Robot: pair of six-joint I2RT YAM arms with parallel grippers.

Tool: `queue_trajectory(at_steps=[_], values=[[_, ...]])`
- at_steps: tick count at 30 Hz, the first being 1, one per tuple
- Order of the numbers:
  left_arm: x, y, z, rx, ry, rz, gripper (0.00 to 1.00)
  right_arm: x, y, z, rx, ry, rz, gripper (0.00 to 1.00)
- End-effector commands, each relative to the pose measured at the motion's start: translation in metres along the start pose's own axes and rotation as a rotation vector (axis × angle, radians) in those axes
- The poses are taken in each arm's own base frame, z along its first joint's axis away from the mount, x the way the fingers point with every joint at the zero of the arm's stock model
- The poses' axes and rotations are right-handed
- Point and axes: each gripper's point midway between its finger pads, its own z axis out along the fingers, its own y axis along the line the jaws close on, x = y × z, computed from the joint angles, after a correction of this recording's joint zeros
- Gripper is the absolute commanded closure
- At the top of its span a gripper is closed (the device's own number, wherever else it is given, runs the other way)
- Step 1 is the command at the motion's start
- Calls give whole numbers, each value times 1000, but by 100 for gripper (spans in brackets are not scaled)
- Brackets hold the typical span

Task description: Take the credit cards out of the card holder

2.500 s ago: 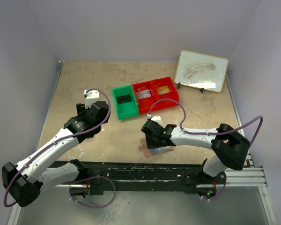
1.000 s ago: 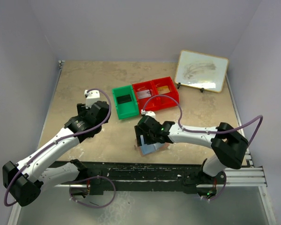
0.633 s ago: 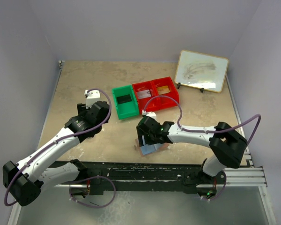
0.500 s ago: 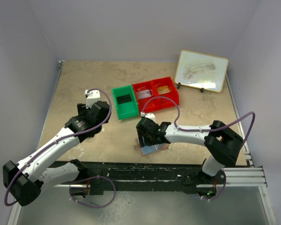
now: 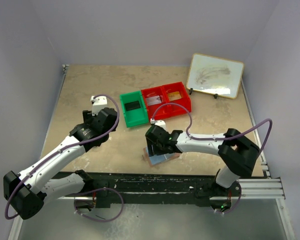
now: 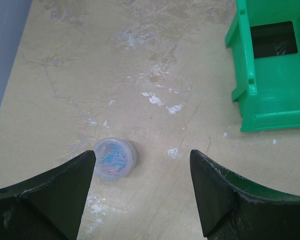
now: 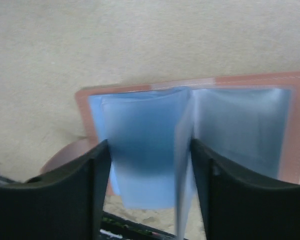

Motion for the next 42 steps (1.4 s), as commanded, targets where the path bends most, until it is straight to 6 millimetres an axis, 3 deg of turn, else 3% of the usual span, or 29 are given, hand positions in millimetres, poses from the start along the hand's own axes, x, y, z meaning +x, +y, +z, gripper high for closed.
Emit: queue_trajectory(at_steps=[1,4,5,7,13,16,21,25,31,32,37,42], values=[[-7,0,0,0,-18,-16,26,-3,4,-8,2,10,-11,26],[-8,0,-1,2,-21,-21,26,-25,14,-31,-53,-58,-17,19],[-8,0,-1,4,-20,-21,26,-43,25,-47,-97,-109,-12,18],[-8,0,-1,1,-21,-22,26,-57,32,-68,-152,-156,-7,17],[-10,2,-2,-2,-29,-31,26,-69,34,-103,-233,-233,11,28],[-10,2,-2,0,-32,-36,26,-83,29,-120,-244,-311,41,29],[-17,6,-6,-9,-58,-82,24,-115,19,-151,-258,-480,81,11],[-19,9,-7,-28,-68,-116,22,-143,-10,-164,-242,-607,117,1],[-27,10,-7,-25,-68,-194,20,-183,-91,-165,-188,-711,192,0],[-29,16,-5,-46,-65,-208,20,-185,-101,-163,-184,-709,200,0],[-28,88,6,-179,25,-391,18,-196,-149,-176,-152,-741,243,0],[-55,121,-16,-269,-7,-421,18,-209,-183,-236,27,-868,201,0]])
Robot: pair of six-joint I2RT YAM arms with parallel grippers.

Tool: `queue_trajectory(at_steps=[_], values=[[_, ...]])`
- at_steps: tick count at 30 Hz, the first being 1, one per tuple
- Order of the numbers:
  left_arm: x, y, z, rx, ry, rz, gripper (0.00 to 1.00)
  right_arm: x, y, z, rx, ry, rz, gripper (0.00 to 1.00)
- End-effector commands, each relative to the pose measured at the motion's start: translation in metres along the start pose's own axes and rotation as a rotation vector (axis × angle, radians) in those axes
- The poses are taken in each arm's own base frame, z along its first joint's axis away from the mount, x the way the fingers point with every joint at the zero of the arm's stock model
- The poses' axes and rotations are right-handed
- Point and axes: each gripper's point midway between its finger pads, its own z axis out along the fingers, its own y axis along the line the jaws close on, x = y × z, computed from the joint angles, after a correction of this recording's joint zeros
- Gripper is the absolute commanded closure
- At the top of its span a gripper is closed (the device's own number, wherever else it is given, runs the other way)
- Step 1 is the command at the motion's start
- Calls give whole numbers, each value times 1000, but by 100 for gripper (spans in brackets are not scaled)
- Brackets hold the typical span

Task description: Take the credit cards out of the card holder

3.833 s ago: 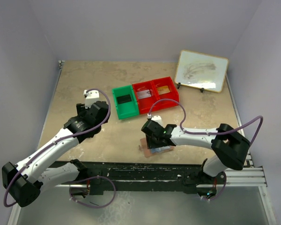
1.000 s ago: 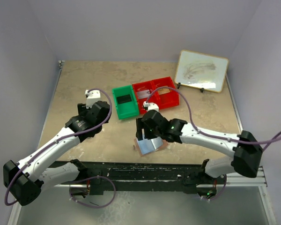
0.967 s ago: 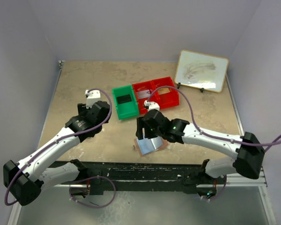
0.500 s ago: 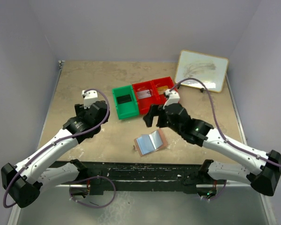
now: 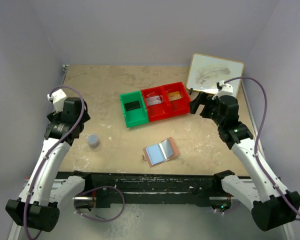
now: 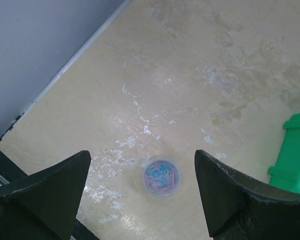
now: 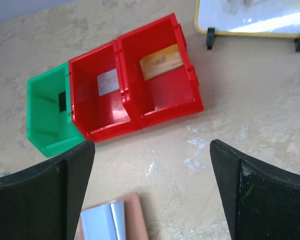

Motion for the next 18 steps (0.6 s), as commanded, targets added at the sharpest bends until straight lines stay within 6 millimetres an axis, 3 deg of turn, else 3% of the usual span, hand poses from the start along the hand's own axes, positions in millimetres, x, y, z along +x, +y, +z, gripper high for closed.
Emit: queue_trajectory(at_steps=[1,6,11,15,18], values=[[-48,7,-29,-4,-61,-55,18,-77,9,-46,14,-203,-127,0],[-92,26,-57,-83,-135,-137,17,-136,16,-98,44,-336,-204,0],[-134,34,-94,3,-260,-258,17,-172,20,-143,65,-434,-241,0],[-164,39,-124,93,-357,-321,17,-187,29,-164,38,-467,-249,0],[-177,41,-138,122,-387,-330,17,-189,34,-169,13,-461,-256,0]])
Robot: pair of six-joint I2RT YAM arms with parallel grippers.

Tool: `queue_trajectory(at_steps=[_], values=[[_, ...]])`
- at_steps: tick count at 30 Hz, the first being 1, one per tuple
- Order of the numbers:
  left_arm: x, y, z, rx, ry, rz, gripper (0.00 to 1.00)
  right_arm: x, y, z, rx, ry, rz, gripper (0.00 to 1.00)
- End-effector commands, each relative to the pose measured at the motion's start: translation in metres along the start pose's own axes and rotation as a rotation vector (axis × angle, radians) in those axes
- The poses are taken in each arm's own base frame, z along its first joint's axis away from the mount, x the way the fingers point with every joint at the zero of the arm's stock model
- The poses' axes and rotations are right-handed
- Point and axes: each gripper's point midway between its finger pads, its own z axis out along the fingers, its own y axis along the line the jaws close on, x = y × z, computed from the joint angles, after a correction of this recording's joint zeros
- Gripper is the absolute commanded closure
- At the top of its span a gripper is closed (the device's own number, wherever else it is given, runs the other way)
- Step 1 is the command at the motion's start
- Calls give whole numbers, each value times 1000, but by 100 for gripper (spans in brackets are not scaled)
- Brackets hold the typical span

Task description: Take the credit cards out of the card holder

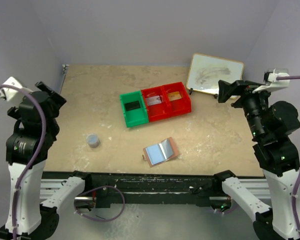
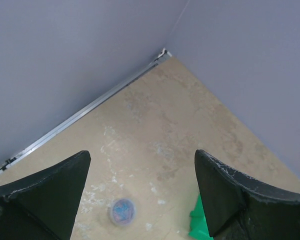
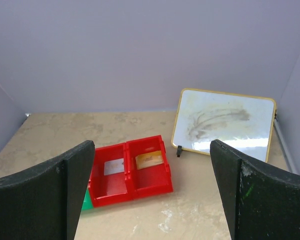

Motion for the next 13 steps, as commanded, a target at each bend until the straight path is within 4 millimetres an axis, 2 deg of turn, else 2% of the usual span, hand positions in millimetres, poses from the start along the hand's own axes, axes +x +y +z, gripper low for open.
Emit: queue_trajectory(at_steps=[1,6,13], values=[[-40,-3,-18,52,-87,-49,17,-2,0,-4,-8,28,-43,0],[-39,2,-18,34,-92,-31,17,9,-2,-1,8,57,-26,0],[-23,3,-9,17,-58,33,17,26,-4,5,25,108,-18,0]])
